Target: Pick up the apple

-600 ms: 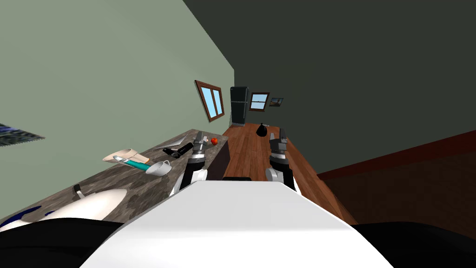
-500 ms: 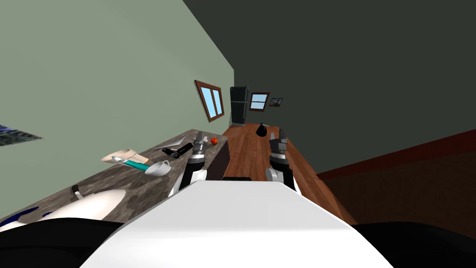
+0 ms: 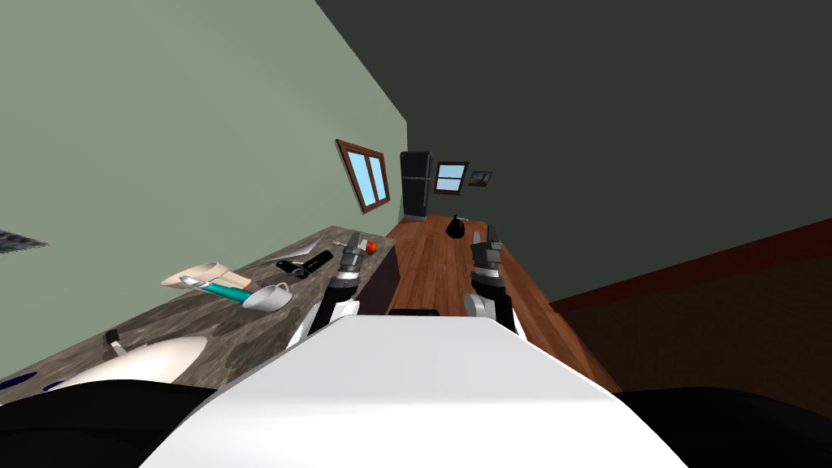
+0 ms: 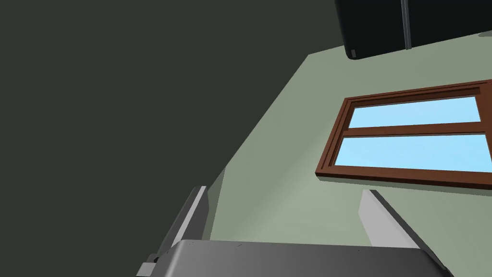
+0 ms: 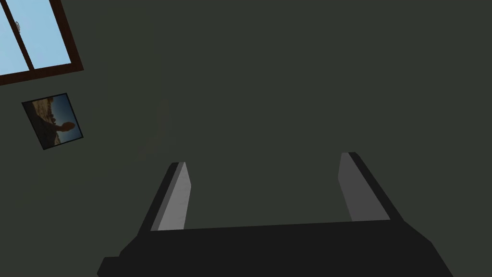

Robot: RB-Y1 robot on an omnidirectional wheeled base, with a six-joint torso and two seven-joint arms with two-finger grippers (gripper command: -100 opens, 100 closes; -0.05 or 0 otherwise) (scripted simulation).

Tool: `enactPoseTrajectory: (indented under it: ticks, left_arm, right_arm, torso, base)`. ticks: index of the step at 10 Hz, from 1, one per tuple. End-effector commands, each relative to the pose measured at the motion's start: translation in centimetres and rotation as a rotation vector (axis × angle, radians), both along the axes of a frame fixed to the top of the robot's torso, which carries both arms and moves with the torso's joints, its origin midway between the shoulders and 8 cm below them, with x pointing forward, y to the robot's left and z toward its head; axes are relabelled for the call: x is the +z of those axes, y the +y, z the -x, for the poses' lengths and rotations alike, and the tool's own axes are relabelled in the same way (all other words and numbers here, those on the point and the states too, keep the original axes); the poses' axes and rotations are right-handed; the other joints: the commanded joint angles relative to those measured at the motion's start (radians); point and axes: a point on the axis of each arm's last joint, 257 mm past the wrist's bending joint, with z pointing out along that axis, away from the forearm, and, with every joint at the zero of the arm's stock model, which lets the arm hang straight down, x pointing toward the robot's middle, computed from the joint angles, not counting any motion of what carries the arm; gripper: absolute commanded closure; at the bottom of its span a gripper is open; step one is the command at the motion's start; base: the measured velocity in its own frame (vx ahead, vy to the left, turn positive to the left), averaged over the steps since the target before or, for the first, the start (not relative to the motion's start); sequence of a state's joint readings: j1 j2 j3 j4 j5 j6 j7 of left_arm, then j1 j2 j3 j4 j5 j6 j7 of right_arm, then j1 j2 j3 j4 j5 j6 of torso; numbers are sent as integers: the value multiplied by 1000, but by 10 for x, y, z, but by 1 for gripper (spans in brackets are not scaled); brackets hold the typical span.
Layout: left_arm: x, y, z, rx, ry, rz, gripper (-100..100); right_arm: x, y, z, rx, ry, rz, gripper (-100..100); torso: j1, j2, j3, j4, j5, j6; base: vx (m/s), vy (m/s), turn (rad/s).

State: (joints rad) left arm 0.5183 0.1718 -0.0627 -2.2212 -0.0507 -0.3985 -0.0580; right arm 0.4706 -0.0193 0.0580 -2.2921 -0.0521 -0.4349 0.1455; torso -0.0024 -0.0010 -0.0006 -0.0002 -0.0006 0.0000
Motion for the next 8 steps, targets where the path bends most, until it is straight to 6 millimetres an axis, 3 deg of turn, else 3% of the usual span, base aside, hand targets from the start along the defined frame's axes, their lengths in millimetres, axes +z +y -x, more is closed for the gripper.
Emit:
enactPoseTrajectory:
  ticks: [1,8]
  left_arm:
    - [-4,-8,2,-42,9,-17,-100]
    - [-30,-34,8,-206,70,-60,-100]
  right_arm:
    - [0,0,0,0,0,0,0]
    - [0,0,0,0,0,0,0]
  torso:
    - [0,0,0,0,0,0]
    - [0,-1,0,0,0,0]
  base:
    - [22,-39,-12]
    - [24,-40,-2]
